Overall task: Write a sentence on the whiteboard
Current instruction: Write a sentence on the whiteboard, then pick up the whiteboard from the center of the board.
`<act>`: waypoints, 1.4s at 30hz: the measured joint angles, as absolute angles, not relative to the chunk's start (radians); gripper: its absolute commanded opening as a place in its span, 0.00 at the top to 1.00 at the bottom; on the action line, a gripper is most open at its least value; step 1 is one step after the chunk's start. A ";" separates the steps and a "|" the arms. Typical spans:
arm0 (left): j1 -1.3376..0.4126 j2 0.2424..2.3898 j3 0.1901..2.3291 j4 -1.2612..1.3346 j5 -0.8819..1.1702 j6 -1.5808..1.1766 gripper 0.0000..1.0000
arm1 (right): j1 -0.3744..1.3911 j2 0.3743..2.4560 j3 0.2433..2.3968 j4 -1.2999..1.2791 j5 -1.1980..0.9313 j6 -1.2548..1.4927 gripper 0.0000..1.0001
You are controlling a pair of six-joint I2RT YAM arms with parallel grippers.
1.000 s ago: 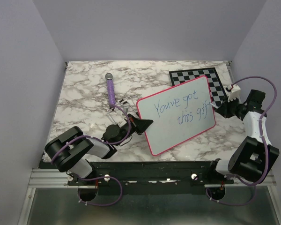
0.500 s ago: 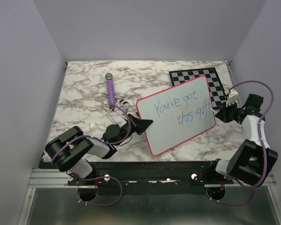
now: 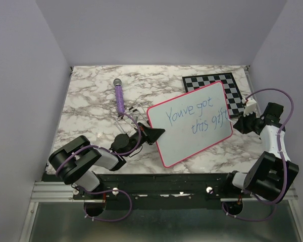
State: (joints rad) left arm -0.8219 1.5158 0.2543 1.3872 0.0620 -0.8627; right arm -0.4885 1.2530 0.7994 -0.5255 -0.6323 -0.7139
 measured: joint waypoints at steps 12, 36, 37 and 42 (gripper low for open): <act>-0.822 1.517 0.255 1.390 0.066 -0.855 1.00 | -0.492 1.224 0.846 -0.582 -0.646 -0.698 0.99; -0.826 1.361 0.301 1.225 0.122 -0.757 1.00 | -0.492 0.775 0.937 -0.763 -1.022 -0.477 0.99; -0.826 1.349 0.301 1.220 0.125 -0.756 1.00 | -0.492 0.774 0.950 -0.774 -1.032 -0.470 0.99; -0.817 1.288 0.301 1.181 0.136 -0.756 1.00 | -0.492 0.779 1.086 -0.845 -1.105 -0.451 0.99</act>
State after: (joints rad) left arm -0.8169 1.2884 0.3008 1.1809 0.1356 -0.7555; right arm -0.4923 0.7788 1.0859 -0.8452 -1.1049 -0.4515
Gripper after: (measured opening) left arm 0.087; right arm 0.138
